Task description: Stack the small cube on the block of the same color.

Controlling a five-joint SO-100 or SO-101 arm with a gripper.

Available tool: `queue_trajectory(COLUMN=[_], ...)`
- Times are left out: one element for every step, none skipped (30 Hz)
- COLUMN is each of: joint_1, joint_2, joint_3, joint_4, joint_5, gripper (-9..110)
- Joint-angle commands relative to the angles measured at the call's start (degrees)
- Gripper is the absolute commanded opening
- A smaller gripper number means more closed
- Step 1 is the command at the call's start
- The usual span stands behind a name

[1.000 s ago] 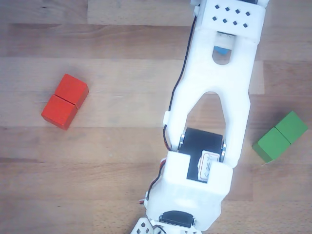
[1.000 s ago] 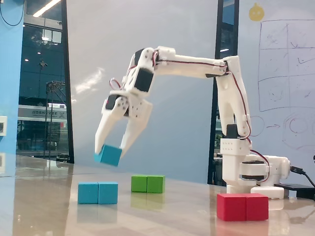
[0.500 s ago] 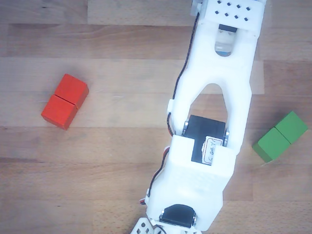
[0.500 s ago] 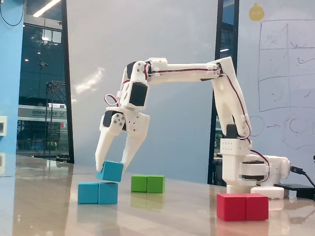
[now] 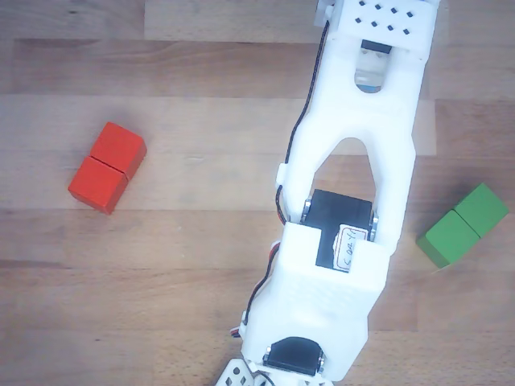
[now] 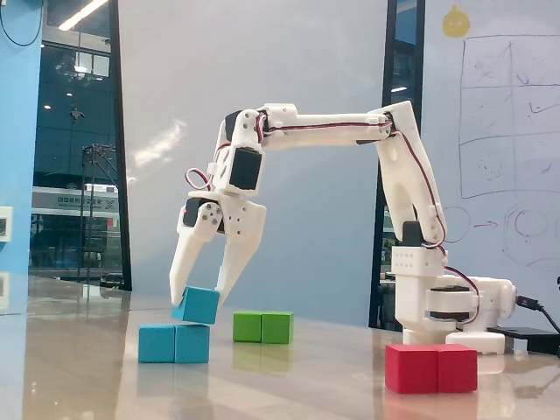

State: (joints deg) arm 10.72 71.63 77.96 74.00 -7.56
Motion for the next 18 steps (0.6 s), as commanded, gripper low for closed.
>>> queue_trajectory(joint_1=[0.53, 0.53, 0.53, 0.44, 0.44, 0.44, 0.44, 0.44, 0.44, 0.44, 0.35, 0.35, 0.26, 0.18, 0.09, 0.0, 0.0, 0.09], joint_2=[0.18, 0.09, 0.09, 0.0, -0.09, -0.09, -0.18, -0.18, -0.18, -0.18, -0.18, -0.18, -0.18, -0.18, -0.18, -0.18, -0.18, -0.18], joint_3=[-6.33, -6.33, -6.33, -6.33, -6.33, -6.33, -6.33, -6.33, -6.33, -6.33, -6.33, -6.33, -6.24, -6.15, -5.98, -5.89, -5.8, -5.8], joint_4=[-1.41, -1.41, -1.41, -1.41, -1.41, -1.41, -1.41, -1.41, -1.41, -1.41, -1.41, -1.41, -1.32, -1.32, -1.32, -1.23, -1.23, -1.23], joint_5=[-0.09, -0.18, -0.26, -0.35, -0.35, -0.35, -0.35, -0.44, -0.44, -0.44, -0.53, -0.53, -0.53, -0.53, -0.53, -0.53, -0.53, -0.53], gripper=[10, 10, 10, 10, 10, 10, 10, 10, 10, 10, 10, 10, 11, 12, 14, 16, 18, 21])
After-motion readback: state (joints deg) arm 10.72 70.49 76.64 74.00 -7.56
